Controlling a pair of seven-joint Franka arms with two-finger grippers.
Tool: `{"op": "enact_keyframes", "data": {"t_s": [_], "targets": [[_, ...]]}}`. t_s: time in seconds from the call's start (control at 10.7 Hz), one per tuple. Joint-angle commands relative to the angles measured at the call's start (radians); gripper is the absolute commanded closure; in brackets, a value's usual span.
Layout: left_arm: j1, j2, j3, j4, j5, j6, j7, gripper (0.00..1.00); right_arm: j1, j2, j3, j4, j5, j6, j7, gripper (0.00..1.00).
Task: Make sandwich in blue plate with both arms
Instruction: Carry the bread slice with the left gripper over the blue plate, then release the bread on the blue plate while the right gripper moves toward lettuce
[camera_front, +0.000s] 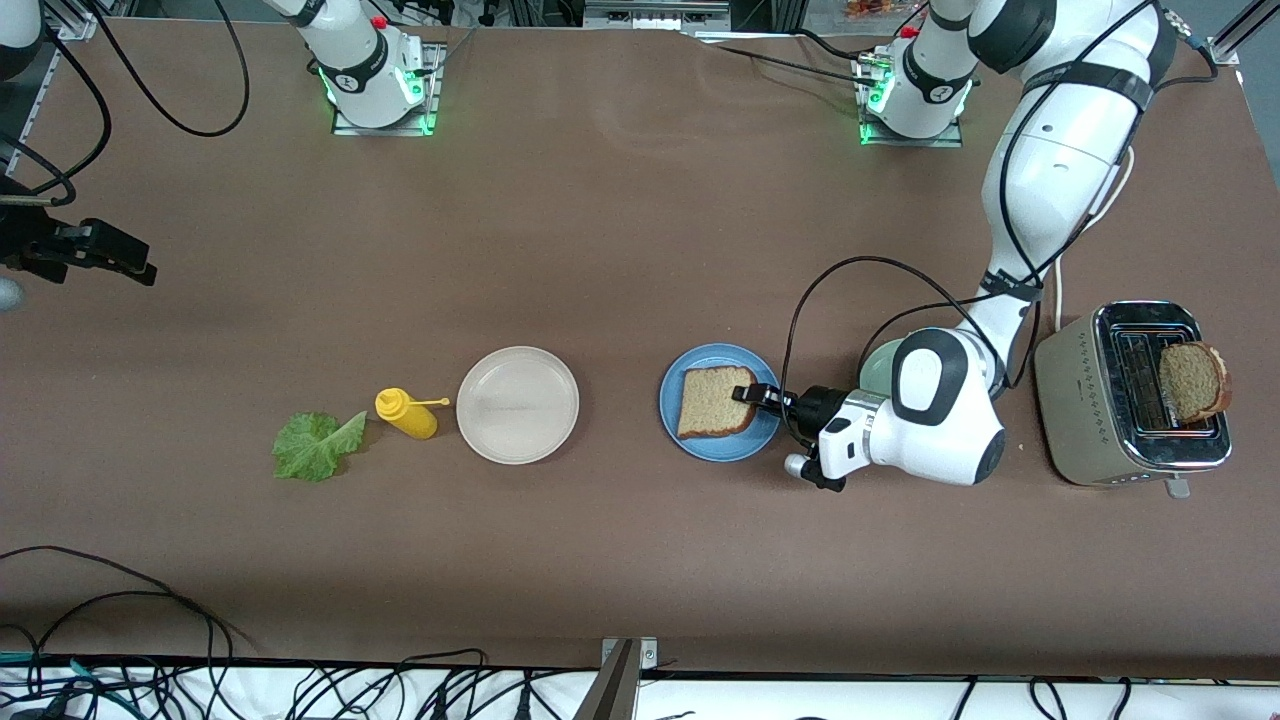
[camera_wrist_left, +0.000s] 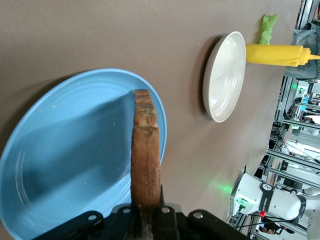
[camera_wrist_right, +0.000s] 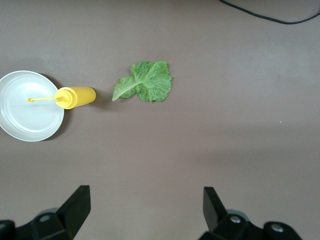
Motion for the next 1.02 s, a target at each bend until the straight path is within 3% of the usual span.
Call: {"op": "enact_keyframes", "data": {"t_s": [0.0,0.09,0.19,0.28,0.37,0.65,0.93], "targets": [[0.006,0.031,-0.003,0.026,-0.037,-0.011,0.035,1.0,0.005,0.0,0.003,0.013,0.013,-0.023,-0.011,0.0],[0.008,0.036,-0.003,0.024,-0.037,-0.011,0.069,1.0,0.006,0.0,0.003,0.011,0.013,-0.03,-0.011,0.0],[0.021,0.036,0.004,0.019,-0.022,-0.011,0.075,0.81,0.02,0.002,0.004,0.011,0.013,-0.046,-0.005,0.0],[0.037,0.033,0.014,0.004,0.001,-0.013,0.078,0.07,0.02,0.002,0.003,0.01,0.016,-0.046,-0.008,0.0],[0.054,0.027,0.014,0.004,0.063,-0.017,0.09,0.0,0.02,0.002,0.003,0.007,0.016,-0.046,-0.01,0.0],[0.068,0.005,0.014,0.006,0.172,-0.022,0.095,0.0,0.034,0.019,0.009,0.008,0.015,-0.037,-0.01,0.0],[0.081,-0.083,0.015,0.007,0.294,-0.069,0.083,0.0,0.034,0.063,0.009,0.01,0.015,-0.008,-0.017,0.0]]}}
